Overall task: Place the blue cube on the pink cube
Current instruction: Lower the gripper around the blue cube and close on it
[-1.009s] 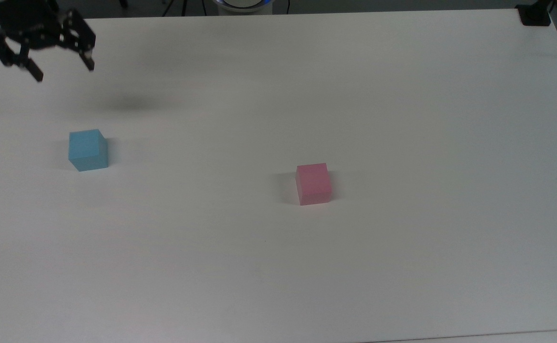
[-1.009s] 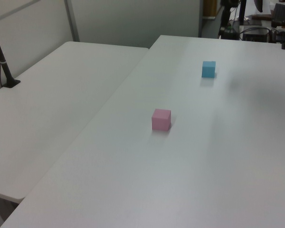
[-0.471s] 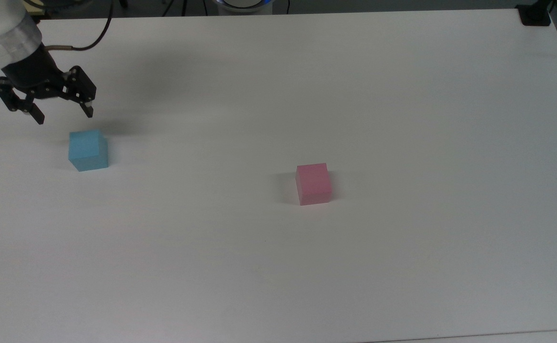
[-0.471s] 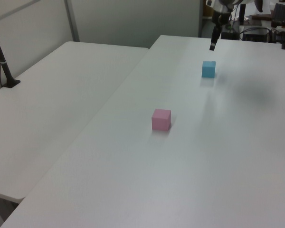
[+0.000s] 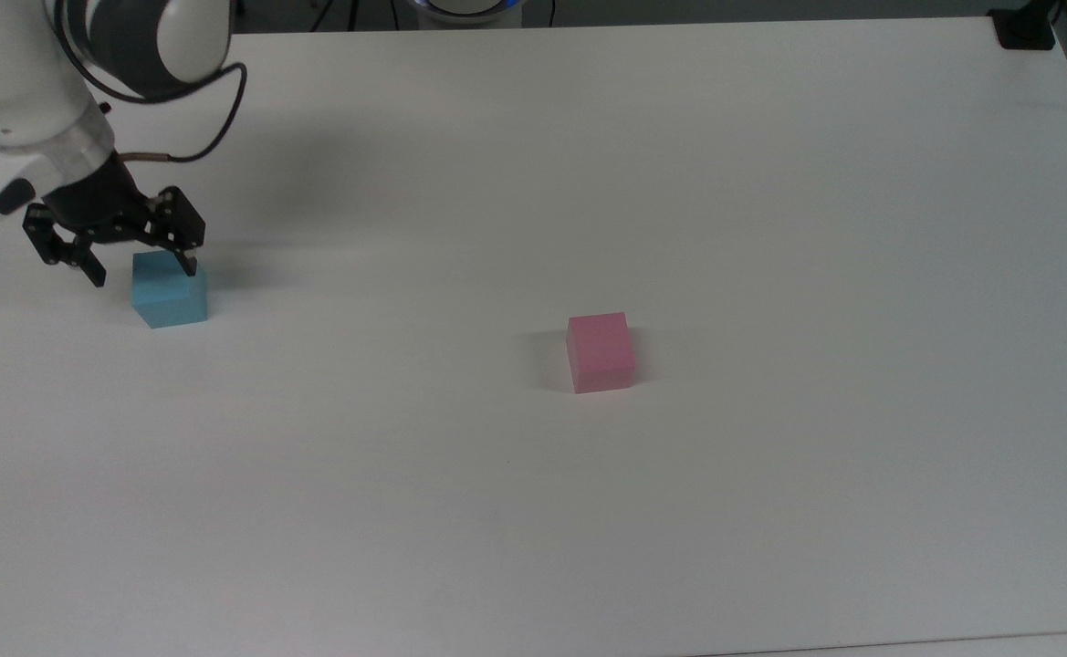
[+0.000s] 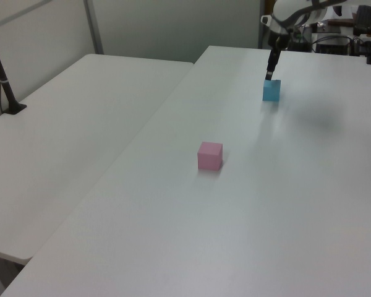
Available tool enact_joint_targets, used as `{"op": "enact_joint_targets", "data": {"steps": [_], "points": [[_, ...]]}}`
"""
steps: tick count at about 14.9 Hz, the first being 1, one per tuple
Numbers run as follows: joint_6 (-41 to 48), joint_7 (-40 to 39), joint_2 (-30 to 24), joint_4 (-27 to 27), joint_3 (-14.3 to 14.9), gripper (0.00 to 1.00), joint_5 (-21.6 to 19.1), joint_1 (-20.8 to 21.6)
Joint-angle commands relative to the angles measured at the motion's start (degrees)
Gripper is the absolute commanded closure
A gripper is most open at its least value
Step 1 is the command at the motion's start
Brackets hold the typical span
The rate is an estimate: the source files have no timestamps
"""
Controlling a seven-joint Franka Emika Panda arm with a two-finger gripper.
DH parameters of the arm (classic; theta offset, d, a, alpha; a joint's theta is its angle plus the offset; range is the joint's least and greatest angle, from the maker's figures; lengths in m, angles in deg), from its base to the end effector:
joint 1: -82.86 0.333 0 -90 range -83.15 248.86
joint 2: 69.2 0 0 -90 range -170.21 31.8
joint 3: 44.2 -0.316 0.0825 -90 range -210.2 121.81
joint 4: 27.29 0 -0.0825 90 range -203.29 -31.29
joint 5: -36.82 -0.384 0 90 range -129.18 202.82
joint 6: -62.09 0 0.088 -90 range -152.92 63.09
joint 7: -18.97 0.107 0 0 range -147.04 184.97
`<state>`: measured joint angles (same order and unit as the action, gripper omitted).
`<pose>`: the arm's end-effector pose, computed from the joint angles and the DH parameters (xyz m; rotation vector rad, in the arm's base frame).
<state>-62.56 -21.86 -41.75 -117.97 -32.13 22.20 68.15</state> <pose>0.6346 -0.2867 0.3771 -3.0898 -0.2201 -0.2704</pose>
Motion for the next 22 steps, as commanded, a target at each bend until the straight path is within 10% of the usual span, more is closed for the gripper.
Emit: {"op": "enact_joint_targets", "data": {"steps": [1,8,11,16,22], "points": [[-3.58,2.59,0.58,-2.13,0.15,0.00,0.63,1.79],[-4.64,2.50,0.85,-4.40,0.07,0.00,6.34,1.96],[-4.91,2.68,0.76,-5.12,-0.02,0.11,6.62,2.14],[-4.99,4.42,0.59,-5.38,-0.46,0.65,6.27,2.23],[1.39,12.33,-5.91,-4.16,-4.67,0.65,6.00,2.23]]}}
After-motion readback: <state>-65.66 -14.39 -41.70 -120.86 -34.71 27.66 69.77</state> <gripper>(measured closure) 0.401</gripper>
